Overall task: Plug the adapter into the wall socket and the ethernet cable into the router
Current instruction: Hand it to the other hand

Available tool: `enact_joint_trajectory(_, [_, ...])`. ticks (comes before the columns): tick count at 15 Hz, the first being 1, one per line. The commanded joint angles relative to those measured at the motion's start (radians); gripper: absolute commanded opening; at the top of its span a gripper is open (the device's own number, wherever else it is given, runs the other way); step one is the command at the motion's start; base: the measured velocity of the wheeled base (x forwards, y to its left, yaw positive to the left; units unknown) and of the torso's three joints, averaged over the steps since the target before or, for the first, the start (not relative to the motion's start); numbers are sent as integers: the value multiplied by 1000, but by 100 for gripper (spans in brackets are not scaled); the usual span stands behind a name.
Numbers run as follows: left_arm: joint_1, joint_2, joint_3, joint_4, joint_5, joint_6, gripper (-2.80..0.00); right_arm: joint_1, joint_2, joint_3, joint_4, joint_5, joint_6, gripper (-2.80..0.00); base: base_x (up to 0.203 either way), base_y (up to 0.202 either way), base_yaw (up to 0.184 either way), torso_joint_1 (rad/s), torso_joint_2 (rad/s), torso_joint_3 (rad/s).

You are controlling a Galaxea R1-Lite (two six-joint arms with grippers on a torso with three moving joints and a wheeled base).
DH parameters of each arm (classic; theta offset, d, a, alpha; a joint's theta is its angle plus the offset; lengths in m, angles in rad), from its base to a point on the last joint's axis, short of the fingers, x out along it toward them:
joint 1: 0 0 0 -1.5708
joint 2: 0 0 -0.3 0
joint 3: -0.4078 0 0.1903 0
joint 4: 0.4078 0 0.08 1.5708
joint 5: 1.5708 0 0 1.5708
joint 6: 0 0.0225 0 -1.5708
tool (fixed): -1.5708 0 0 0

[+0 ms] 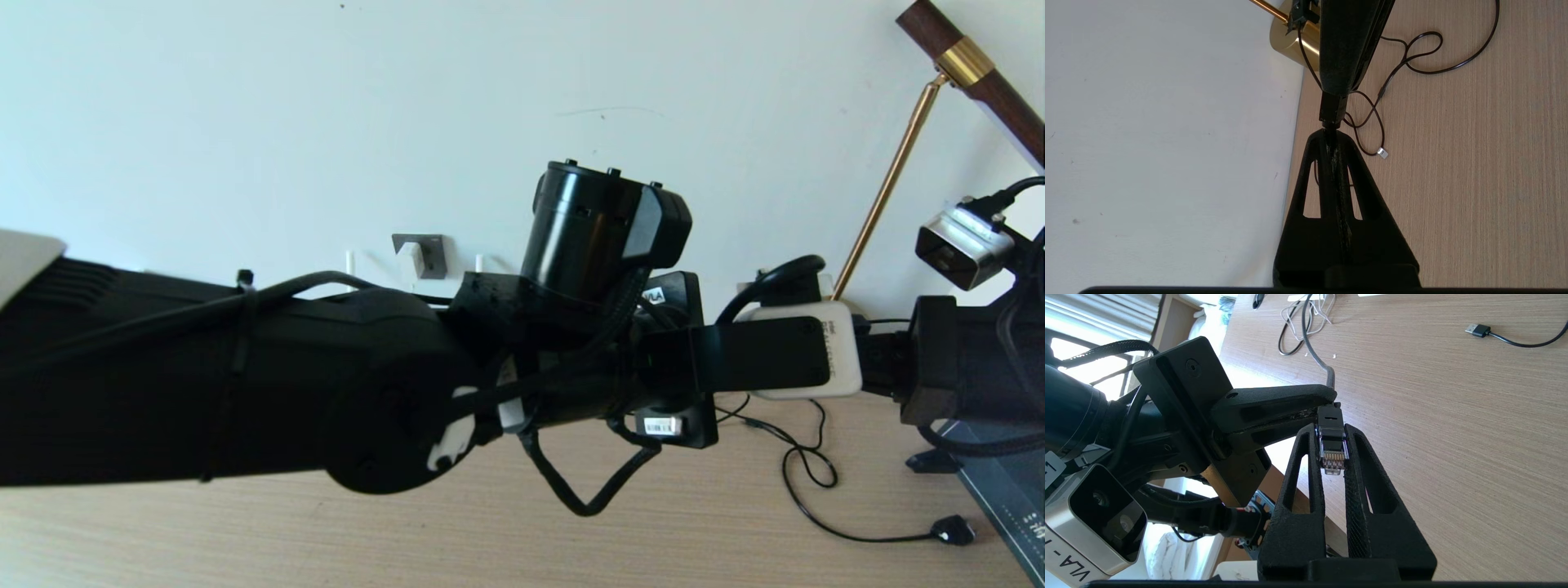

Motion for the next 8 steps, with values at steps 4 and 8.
enact_joint_trajectory(4, [0, 3, 4, -15, -2, 5, -280, 1, 0, -1, -1, 6, 3, -280, 0, 0, 0, 0, 0, 0])
enact_joint_trajectory(8, [0, 13, 2, -20, -10, 6, 0, 1, 1, 6, -1, 6, 3, -280, 0, 0, 0, 0, 0, 0])
